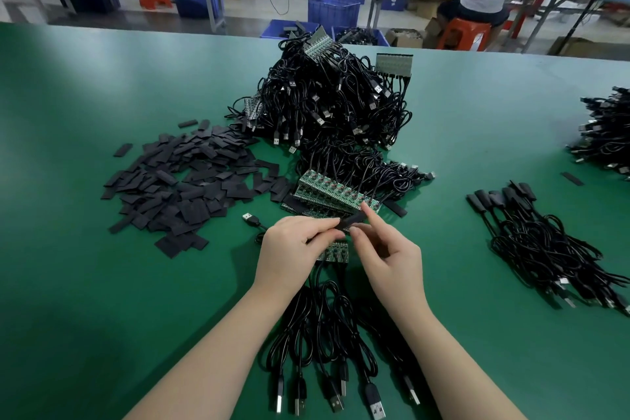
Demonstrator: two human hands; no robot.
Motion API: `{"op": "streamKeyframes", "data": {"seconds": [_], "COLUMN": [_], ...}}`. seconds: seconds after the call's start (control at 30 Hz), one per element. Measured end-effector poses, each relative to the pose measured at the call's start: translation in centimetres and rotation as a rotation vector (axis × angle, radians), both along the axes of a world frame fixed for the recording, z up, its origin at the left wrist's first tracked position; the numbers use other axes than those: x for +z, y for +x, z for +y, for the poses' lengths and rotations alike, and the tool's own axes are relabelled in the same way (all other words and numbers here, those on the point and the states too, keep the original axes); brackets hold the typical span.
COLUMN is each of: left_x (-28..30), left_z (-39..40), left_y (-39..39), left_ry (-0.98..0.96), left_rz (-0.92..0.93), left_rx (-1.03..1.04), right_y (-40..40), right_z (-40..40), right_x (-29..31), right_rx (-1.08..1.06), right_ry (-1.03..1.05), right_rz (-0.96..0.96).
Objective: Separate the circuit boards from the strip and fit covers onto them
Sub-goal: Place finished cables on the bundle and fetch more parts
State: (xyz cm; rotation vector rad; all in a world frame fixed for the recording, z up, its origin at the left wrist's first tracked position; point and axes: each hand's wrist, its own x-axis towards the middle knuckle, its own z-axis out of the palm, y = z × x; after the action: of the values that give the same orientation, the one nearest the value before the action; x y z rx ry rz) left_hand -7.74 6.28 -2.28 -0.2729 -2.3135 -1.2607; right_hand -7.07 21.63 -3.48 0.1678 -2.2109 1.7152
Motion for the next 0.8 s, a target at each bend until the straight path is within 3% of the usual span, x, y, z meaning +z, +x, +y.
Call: {"op": "streamKeyframes", "data": {"seconds": [0.33, 0.8], "left_x": [0.0, -0.3], "left_z": [-0.1, 0.5], "left_y": [0.0, 0.0], "left_ry": [-0.015, -0.106], "left_rz": [-0.015, -0.031], "left_rx": [0.005, -0.035], "right_y": [-0.4, -0.4], "right_z": [0.2, 0.2], "right_x": [-0.9, 0.1], "right_rx": [-0.037, 0.072], "right_ry": [0.029, -0.023], "right_rz": [-0.040, -0.170]}}
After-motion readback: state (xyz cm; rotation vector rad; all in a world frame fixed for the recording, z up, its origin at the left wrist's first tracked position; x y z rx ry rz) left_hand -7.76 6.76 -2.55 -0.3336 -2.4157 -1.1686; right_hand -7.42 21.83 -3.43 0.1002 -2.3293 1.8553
